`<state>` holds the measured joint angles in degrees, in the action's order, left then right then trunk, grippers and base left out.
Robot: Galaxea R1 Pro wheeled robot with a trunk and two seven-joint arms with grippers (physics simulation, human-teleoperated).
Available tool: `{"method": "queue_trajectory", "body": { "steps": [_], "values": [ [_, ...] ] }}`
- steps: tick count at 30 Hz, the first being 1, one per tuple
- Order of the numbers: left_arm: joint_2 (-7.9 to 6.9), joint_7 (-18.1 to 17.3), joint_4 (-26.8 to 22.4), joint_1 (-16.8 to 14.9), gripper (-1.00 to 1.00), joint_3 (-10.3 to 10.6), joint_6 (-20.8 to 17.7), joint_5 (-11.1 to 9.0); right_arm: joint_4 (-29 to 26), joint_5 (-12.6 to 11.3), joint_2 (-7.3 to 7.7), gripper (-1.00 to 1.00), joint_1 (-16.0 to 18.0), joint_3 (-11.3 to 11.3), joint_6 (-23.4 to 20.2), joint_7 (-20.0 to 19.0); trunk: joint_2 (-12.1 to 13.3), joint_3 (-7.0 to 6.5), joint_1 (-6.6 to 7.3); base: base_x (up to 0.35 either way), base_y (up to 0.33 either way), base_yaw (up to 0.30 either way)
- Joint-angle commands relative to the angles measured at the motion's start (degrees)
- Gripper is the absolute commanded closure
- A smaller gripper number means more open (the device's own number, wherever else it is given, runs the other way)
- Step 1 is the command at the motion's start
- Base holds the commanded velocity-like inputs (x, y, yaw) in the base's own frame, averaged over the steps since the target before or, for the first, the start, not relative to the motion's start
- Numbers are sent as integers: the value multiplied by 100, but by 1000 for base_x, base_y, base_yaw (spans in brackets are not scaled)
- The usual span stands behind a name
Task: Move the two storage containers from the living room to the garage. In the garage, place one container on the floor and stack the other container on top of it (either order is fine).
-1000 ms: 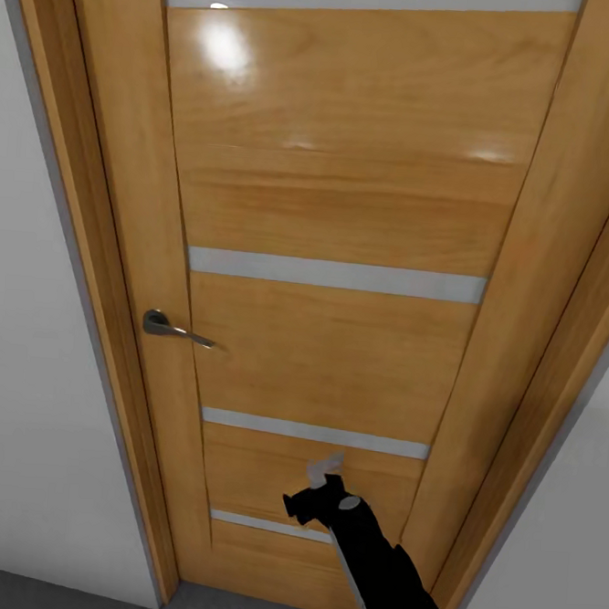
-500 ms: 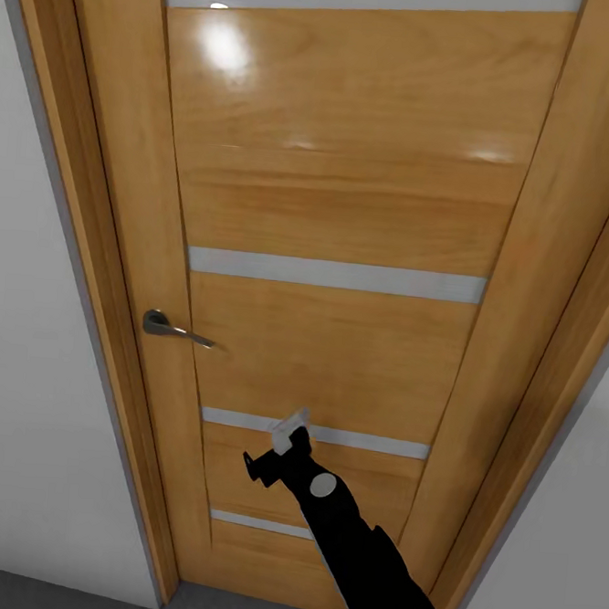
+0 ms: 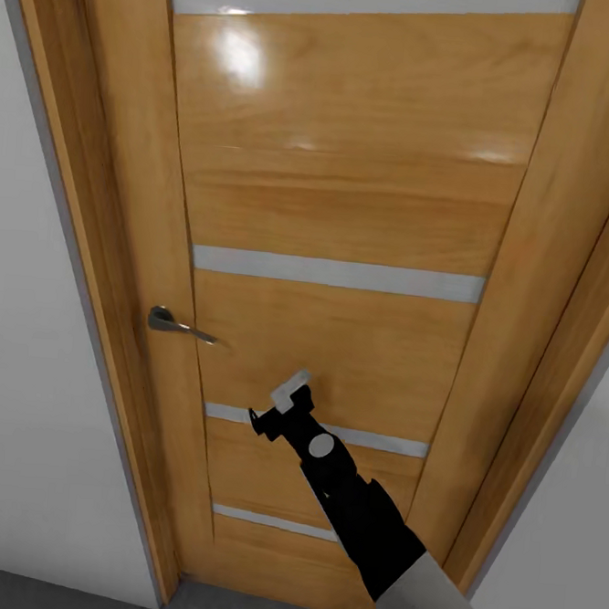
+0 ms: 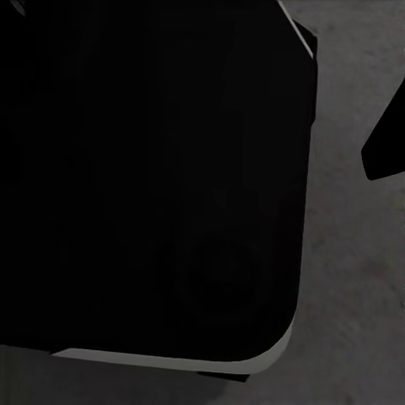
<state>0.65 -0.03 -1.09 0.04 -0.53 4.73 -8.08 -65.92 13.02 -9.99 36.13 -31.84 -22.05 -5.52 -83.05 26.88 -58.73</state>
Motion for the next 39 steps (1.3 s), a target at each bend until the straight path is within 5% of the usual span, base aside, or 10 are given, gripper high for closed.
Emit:
{"method": "queue_trajectory", "body": {
  "steps": [1, 2, 4, 22, 28, 39],
  "values": [
    [3, -2, -5, -1, -100, -1, 11, -45, 213, 179, -1, -100, 148, 11, 56, 101, -3, 5, 0, 0, 0, 0],
    [-2, -5, -5, 2, -100, 0, 11, -45, 712, 351, -1, -100, 411, -88, 371, 592, -3, 5, 0, 0, 0, 0],
    [-3, -6, -5, 3, -100, 0, 11, -45, 801, 381, -1, -100, 445, -187, 444, 682, -3, 5, 0, 0, 0, 0],
    [-4, -6, -5, 1, -100, 1, 2, -45, 996, 386, -1, -100, 474, -279, 442, 1068, -3, 5, 0, 185, 0, 0],
    [-3, -6, -1, 3, -100, 2, 2, -45, 1324, 781, -1, -100, 567, -272, 452, 1186, -3, 5, 0, 232, 0, 0],
    [-3, -6, -5, -2, -100, 2, 2, -45, 1933, 833, -1, -100, 803, -233, 494, 1318, -3, 5, 0, 223, 0, 0]
  ]
}}
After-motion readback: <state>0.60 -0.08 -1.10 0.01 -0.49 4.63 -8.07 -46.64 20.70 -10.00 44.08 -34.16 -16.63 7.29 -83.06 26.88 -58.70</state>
